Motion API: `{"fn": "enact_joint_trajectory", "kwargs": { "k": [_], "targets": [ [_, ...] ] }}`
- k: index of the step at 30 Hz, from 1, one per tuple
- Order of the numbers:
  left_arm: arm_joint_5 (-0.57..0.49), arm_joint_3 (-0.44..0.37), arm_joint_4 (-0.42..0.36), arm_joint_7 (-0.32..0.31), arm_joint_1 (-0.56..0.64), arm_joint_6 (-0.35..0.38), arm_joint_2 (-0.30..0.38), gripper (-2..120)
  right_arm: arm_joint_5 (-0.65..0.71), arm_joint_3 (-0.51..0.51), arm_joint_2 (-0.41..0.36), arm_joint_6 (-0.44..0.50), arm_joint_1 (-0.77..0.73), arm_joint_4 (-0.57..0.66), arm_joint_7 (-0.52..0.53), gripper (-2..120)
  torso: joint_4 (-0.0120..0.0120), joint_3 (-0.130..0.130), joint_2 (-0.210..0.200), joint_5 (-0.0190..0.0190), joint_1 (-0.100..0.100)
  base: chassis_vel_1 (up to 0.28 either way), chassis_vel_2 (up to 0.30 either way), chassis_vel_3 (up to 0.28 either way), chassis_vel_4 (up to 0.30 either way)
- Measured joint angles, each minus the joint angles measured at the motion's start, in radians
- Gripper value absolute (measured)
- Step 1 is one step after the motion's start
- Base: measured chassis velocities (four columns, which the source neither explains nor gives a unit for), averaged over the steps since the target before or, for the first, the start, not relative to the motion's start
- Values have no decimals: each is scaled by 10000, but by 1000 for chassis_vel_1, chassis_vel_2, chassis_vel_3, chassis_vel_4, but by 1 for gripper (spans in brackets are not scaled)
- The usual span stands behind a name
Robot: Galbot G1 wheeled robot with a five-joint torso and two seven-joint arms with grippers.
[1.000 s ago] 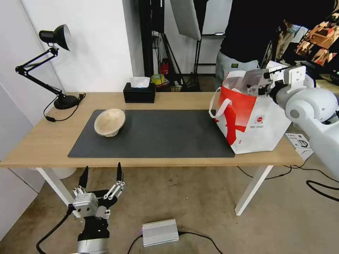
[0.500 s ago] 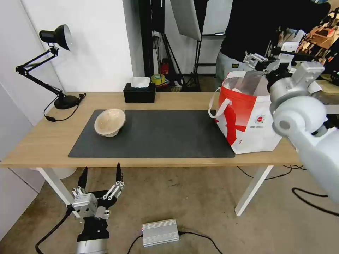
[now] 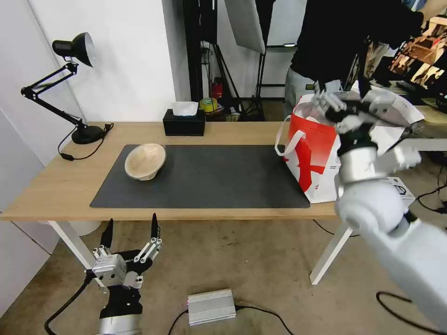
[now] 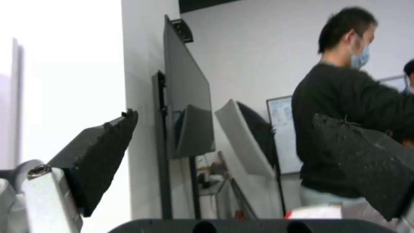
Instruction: Pick up the trash from the table and place it into the takeout bag.
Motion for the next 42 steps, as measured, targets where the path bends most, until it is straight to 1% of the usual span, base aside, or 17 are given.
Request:
{"fn": "enact_joint_trajectory", "kwargs": {
  "k": [3, 4, 8, 9, 13, 20, 26, 28, 36, 42],
  "targets": [
    [55, 8, -36, 0, 70, -35, -58, 100, -151, -140, 142, -83, -712, 411, 255, 100, 1, 0, 0, -1, 0, 0, 0, 0, 0],
    [55, 8, -36, 0, 70, -35, -58, 100, -151, -140, 142, -83, -712, 411, 255, 100, 1, 0, 0, -1, 0, 0, 0, 0, 0],
    [69, -58, -142, 2, 142, -54, -70, 100, -1112, -239, 410, -283, -1542, 587, 721, 100, 1, 0, 0, 1, -1, 0, 0, 0, 0],
    [69, -58, -142, 2, 142, -54, -70, 100, -1112, -239, 410, -283, -1542, 587, 721, 100, 1, 0, 0, 1, -1, 0, 0, 0, 0],
    [81, -75, -160, 1, 179, -60, -70, 100, -1975, -371, 540, -516, -2515, 808, 984, 100, 0, 0, 0, 1, 0, 0, 0, 0, 0],
    [91, -56, -166, 2, 188, -64, -69, 100, -2628, -490, 630, -717, -3399, 991, 1220, 100, 1, 1, 0, 0, -1, 0, 0, 0, 0],
    [107, -36, -164, 35, 182, -65, -68, 100, -3189, -598, 734, -1250, -4060, 1043, 1693, 100, 1, 1, 0, 1, -1, 0, 0, 0, 0],
    [122, -31, -139, 43, 174, -65, -67, 100, -3525, -616, 770, -1479, -4509, 1051, 1807, 100, 1, 0, 0, 1, 0, 0, 0, 0, 0],
    [120, -39, -130, 55, 175, -74, -64, 100, -3826, -604, 749, -1945, -5144, 1166, 2009, 100, 1, 1, 0, 1, -1, 0, 0, 0, 0],
    [101, -24, -113, 74, 160, -104, -61, 100, -4027, -586, 808, -2065, -5546, 1195, 2024, 100, 2, 1, 0, 1, 0, 0, 0, 0, 0]
  ]
}}
